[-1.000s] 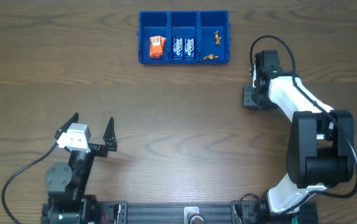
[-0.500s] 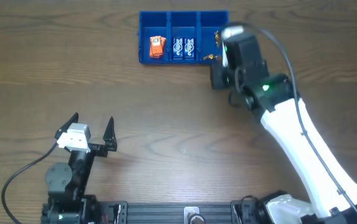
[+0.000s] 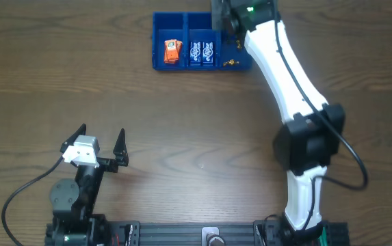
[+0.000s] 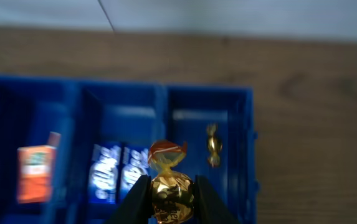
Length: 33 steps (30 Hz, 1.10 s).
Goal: Sort Candies Into Trays
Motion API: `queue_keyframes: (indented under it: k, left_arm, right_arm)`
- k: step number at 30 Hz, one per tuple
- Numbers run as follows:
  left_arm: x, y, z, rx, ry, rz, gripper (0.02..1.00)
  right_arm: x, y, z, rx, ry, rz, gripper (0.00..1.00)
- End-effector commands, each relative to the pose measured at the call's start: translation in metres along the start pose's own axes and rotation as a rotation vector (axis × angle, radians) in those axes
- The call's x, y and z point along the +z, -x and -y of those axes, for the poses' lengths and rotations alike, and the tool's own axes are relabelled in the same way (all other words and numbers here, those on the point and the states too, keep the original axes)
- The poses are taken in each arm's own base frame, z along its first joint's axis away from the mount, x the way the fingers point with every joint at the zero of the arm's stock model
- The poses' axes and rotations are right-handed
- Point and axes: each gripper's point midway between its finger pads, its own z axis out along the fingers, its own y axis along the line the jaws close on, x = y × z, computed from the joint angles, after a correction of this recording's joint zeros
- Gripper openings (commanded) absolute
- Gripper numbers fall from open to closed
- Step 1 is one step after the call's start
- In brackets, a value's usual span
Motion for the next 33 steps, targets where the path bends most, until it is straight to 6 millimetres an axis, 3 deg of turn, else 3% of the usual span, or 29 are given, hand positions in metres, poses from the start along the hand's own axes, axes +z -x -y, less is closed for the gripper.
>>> queue_keyframes:
  k: [1,6,12,20,22,24,25,27,33]
  left_arm:
    - [0.001,-0.016,0.003,0.008,-0.018,-0.044,0.998]
    - [0.001,-0.016,0.003,0.008,-0.018,-0.044,0.998]
    - [0.001,-0.016,0.003,0.008,-0.018,-0.044,0.998]
    - [0.001,-0.016,0.003,0.008,-0.018,-0.044,0.998]
    - [0.001,-0.016,0.003,0.008,-0.018,-0.044,0.998]
    - [0.001,-0.016,0.003,0.008,-0.018,-0.044,0.998]
    - [0.001,-0.016,0.003,0.008,-0.018,-0.044,0.998]
    - [0.001,-0.016,0.003,0.008,-0.018,-0.044,0.998]
    - [0.001,-0.016,0.003,0.008,-0.018,-0.044,0.998]
  right_arm:
    - [0.030,-0.012,0.010,0.056,0.013,-0.060,0.036]
    - [0.046,-0.018,0.025,0.075,-0.009,-0.085,0.036]
    - [0.059,-0.026,0.025,0.072,-0.015,-0.104,0.036]
    - [0.060,-0.027,0.024,0.072,-0.014,-0.103,0.073]
    - [0.060,-0.026,0.024,0.072,-0.014,-0.102,0.209]
    - [0.061,-0.026,0.024,0.073,-0.013,-0.099,0.413]
    - [0.060,-0.024,0.024,0.073,-0.011,-0.093,0.728]
    - [0.061,-0.022,0.023,0.075,-0.009,-0.084,0.991]
    - [0.059,-0.022,0.023,0.071,-0.003,-0.089,1.000]
